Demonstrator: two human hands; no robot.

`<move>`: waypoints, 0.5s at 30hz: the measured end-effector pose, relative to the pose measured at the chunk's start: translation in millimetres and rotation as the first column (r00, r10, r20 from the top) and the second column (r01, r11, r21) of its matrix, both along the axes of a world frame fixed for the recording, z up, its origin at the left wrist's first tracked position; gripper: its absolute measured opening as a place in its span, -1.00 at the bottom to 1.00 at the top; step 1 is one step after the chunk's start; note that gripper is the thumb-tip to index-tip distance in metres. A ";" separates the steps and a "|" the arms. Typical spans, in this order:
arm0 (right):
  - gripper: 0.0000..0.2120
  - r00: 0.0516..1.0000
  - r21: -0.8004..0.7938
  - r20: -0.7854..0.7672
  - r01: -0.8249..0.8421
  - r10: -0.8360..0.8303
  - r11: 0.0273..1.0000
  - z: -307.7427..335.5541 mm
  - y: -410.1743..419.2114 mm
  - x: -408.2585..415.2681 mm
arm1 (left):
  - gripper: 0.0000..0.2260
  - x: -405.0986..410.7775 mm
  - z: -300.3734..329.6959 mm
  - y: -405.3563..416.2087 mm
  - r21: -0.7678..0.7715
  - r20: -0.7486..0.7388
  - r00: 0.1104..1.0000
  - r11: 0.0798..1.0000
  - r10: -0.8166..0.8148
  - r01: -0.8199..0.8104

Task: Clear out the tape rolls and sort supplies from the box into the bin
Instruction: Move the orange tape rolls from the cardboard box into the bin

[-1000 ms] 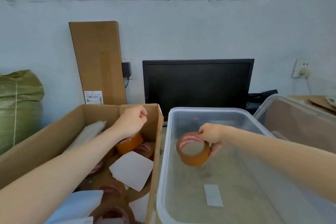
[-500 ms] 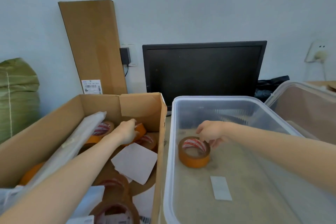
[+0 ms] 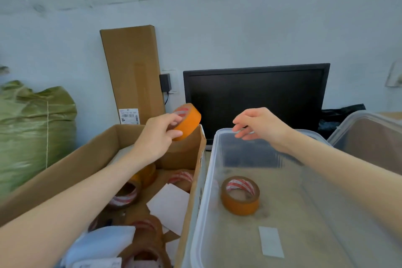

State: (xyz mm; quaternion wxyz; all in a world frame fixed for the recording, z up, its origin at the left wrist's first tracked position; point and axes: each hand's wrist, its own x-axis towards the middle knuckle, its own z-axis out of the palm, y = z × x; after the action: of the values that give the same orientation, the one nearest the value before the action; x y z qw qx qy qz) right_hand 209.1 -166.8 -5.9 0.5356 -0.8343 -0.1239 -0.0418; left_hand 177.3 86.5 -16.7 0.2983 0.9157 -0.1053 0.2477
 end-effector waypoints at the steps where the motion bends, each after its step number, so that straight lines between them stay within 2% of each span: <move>1: -0.82 1.000 0.018 0.006 -0.013 0.013 1.000 1.7 0.7 -3.0 | -0.69 -5.9 6.7 -4.7 0.021 0.054 0.998 0.999 -0.033 0.032; 5: -0.62 0.992 0.072 -0.046 -0.112 0.115 0.991 6.3 5.3 -13.5 | -0.73 -12.7 18.4 -21.5 0.216 0.244 0.956 0.970 -0.164 0.111; 9: -0.52 0.990 0.153 -0.022 -0.133 0.137 0.979 7.0 7.7 -16.2 | -0.71 -4.2 15.0 -37.0 0.431 0.263 0.918 0.887 -0.298 0.164; 15: -0.67 0.999 0.125 -0.013 -0.040 0.042 0.991 3.7 6.8 -11.4 | -0.74 4.0 10.1 -38.4 0.644 0.353 0.838 0.758 -0.416 0.104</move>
State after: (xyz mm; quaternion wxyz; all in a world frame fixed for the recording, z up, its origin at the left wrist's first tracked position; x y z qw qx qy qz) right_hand 197.7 -160.0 -2.2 0.5883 -0.7968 -0.1340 -0.0320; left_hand 181.4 48.1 -6.6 -0.0108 0.8472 -0.3786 0.3726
